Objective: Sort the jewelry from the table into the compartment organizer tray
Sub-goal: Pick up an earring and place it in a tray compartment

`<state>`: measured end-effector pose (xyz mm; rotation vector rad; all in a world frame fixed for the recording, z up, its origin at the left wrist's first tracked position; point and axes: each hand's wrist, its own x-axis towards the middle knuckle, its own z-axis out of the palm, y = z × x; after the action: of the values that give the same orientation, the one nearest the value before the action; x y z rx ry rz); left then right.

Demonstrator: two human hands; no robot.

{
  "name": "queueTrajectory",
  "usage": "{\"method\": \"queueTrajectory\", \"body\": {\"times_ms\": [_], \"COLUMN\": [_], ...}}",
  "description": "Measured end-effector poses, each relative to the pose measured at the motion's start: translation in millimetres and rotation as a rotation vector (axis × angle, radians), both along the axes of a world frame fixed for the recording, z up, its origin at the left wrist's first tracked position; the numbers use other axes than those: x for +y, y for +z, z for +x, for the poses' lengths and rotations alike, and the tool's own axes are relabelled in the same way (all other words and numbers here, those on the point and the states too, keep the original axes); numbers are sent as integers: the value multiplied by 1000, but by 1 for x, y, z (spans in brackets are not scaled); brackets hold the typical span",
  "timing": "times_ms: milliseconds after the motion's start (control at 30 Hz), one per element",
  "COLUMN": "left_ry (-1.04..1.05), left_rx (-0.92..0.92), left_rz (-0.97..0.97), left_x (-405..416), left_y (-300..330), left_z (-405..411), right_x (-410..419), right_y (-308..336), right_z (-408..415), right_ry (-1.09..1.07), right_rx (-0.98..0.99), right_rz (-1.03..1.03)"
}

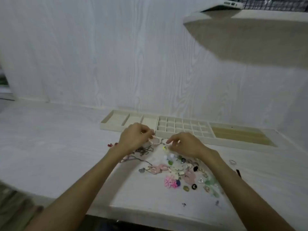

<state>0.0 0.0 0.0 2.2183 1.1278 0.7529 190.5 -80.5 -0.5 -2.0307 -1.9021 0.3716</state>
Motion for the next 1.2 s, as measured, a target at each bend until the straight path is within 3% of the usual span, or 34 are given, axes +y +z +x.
{"method": "queueTrajectory", "body": {"times_ms": [133, 333, 500, 733, 867, 967, 1200], "left_ry": [-132, -279, -277, -437, -402, -383, -289], "left_rx": [29, 34, -133, -375, -461, -537, -541], "left_rz": [-92, -241, -459, -805, -819, -883, -762], "left_x": [32, 87, 104, 95, 91, 96, 105], "left_y": [-4, 25, 47, 45, 36, 37, 32], "left_z": [26, 59, 58, 69, 74, 78, 79], "right_x": [25, 55, 61, 84, 95, 100, 98], "right_y": [-3, 7, 37, 35, 25, 22, 24], "right_z": [7, 30, 45, 31, 26, 34, 40], "right_ry": [59, 153, 56, -84, -117, -152, -117], "right_rx": [-24, 177, 595, 866, 794, 631, 440], "right_rz": [-118, -168, 63, 392, 440, 479, 466]}}
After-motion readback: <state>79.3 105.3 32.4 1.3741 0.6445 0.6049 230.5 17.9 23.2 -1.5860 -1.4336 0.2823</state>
